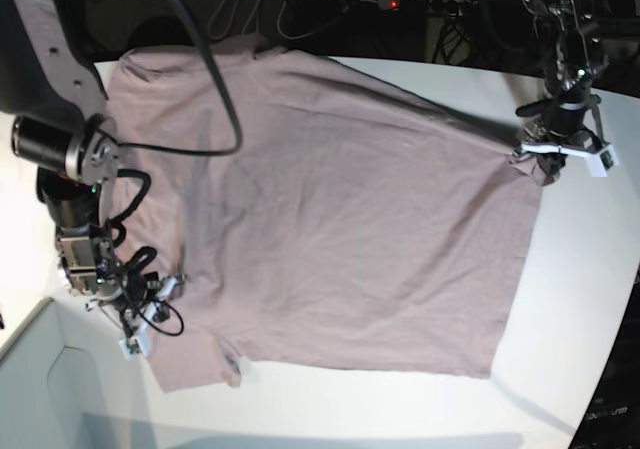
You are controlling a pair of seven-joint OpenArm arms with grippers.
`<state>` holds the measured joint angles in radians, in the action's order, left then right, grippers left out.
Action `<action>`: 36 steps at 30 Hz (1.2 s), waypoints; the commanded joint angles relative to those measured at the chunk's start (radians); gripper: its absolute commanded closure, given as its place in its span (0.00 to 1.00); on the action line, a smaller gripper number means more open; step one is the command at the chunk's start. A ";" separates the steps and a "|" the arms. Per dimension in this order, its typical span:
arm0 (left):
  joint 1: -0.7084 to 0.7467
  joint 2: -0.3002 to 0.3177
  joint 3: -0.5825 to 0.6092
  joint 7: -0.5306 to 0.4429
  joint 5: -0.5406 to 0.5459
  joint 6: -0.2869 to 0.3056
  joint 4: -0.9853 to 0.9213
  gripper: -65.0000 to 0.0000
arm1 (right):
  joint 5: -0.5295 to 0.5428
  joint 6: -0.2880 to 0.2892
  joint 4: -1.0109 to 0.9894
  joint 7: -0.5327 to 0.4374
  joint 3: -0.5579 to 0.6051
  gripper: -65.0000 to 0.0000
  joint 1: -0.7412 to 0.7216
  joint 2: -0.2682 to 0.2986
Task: Layout the t-shirt on the table in an organized manner, then fold the t-shirt properly
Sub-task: 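Move the right gripper along the shirt side and grasp the hem, then drag the hem with the right gripper to straighten the shirt side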
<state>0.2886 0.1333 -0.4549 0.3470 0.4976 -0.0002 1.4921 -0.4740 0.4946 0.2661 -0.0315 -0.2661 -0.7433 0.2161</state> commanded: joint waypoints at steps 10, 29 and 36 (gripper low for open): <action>-0.009 0.010 -0.003 -0.022 0.000 0.002 0.014 1.00 | 0.013 0.146 0.023 0.153 -0.074 1.00 0.018 0.064; -0.009 0.013 -0.005 -0.022 0.000 0.004 0.014 1.00 | 0.010 0.204 0.399 0.250 -0.192 1.00 0.279 -0.031; -0.015 0.012 -0.005 -0.026 0.000 0.004 0.012 1.00 | 0.010 0.077 0.020 0.008 -0.189 1.00 0.124 0.061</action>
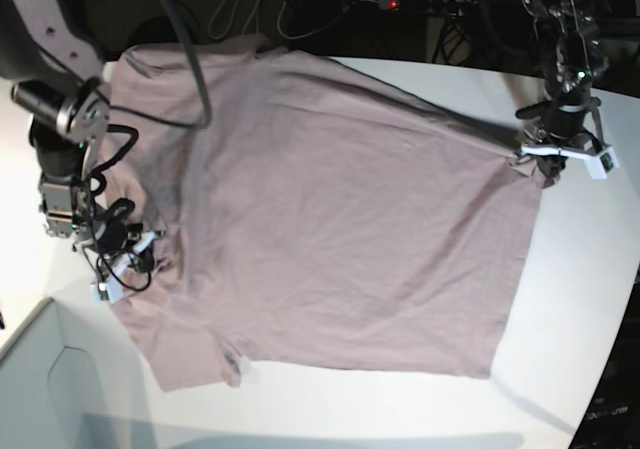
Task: Layout the t-shirt on the table in an organized manner, then fold the t-shirt properly
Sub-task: 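Drag the hem with the right gripper to straighten the shirt side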
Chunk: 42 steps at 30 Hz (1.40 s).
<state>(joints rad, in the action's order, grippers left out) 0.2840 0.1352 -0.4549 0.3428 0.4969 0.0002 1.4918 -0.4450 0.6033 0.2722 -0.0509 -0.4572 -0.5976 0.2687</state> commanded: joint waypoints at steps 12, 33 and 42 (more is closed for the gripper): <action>-0.025 0.008 -0.005 -0.020 0.001 0.004 -0.029 1.00 | -0.021 -0.122 0.014 -0.031 0.127 1.00 -0.127 -0.015; -0.025 0.010 -0.005 -0.023 0.001 0.004 -0.027 1.00 | -0.018 0.095 0.749 0.460 0.097 1.00 0.238 -0.167; -0.036 0.010 -0.006 -0.023 0.001 0.004 -0.027 1.00 | -0.019 0.037 0.352 0.286 0.097 1.00 0.100 -0.085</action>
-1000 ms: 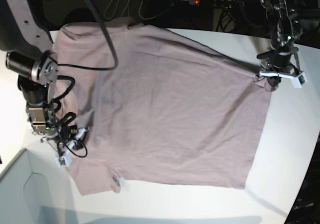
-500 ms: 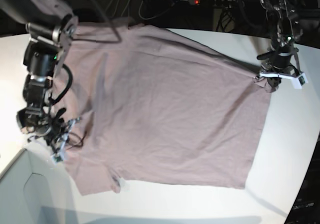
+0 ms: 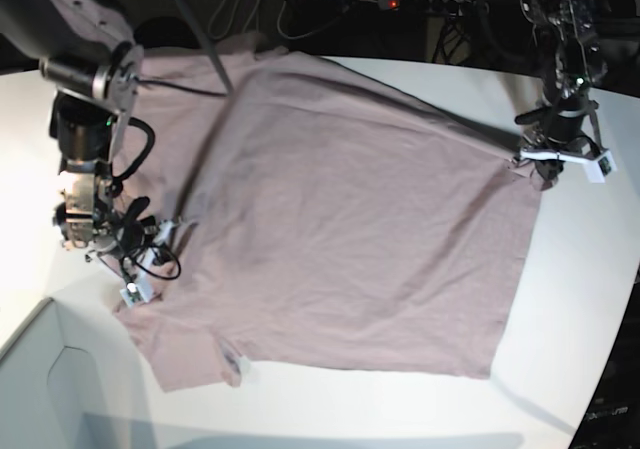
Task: Layout the t-shirt on the table in an organized manner, then fold the t-shirt properly
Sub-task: 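Drag the hem with the right gripper to straighten the shirt side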
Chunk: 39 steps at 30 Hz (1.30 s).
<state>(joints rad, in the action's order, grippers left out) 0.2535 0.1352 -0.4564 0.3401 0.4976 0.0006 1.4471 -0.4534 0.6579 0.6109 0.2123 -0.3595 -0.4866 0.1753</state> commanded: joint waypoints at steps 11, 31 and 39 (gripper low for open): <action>-0.072 -0.012 -0.002 -0.017 0.000 0.003 0.016 1.00 | -0.011 -0.250 -0.314 -0.127 0.007 1.00 -0.235 0.142; -0.018 -0.038 -0.005 -0.017 0.002 0.005 0.033 1.00 | -0.008 0.036 0.028 0.026 -0.287 1.00 -0.060 0.180; 0.023 -0.038 -0.003 -0.014 0.002 0.005 0.116 1.00 | -0.008 0.040 0.752 0.164 -0.341 0.80 0.320 -0.061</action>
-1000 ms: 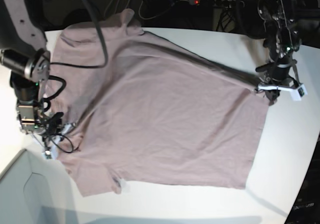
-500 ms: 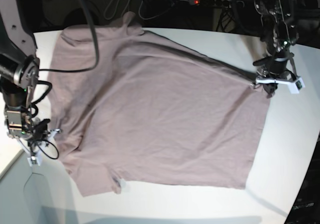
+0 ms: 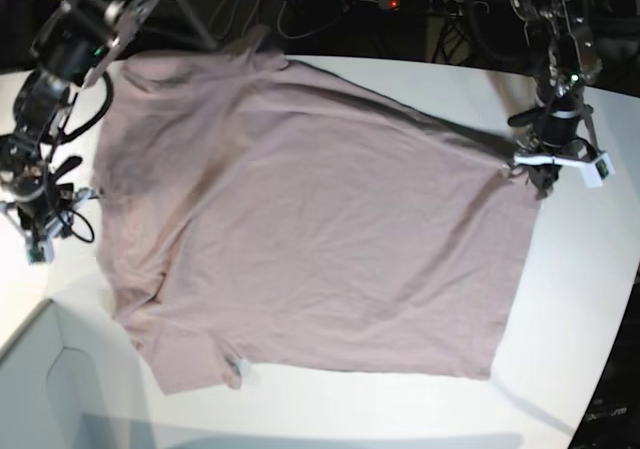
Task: Layout the t-shirt on the table in an organized manner, then fold the t-shirt properly
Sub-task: 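Drag the hem with the right gripper to straighten the shirt side, then lift the shirt edge with both grippers and fold it over the body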
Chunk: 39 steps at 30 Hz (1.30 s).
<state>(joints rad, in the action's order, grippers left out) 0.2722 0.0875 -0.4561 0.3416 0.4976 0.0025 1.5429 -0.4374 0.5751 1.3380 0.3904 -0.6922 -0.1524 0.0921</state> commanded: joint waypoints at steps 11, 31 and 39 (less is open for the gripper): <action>0.052 0.010 0.000 -0.016 0.002 0.003 0.037 1.00 | -0.022 0.123 0.556 0.012 -0.008 0.50 0.437 -0.249; 0.094 0.008 -0.003 -0.016 0.000 0.003 0.028 1.00 | 0.213 0.123 0.433 0.101 0.087 0.50 0.656 -0.249; 0.105 0.008 -0.003 -0.016 0.000 0.003 0.028 1.00 | 0.211 0.123 0.370 0.100 0.081 0.50 0.612 -0.249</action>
<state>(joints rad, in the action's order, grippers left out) 0.3763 0.0872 -0.4549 0.3473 0.4973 0.0002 1.5558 -0.2375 0.7025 1.6943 0.5053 -0.6102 0.4568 -0.1604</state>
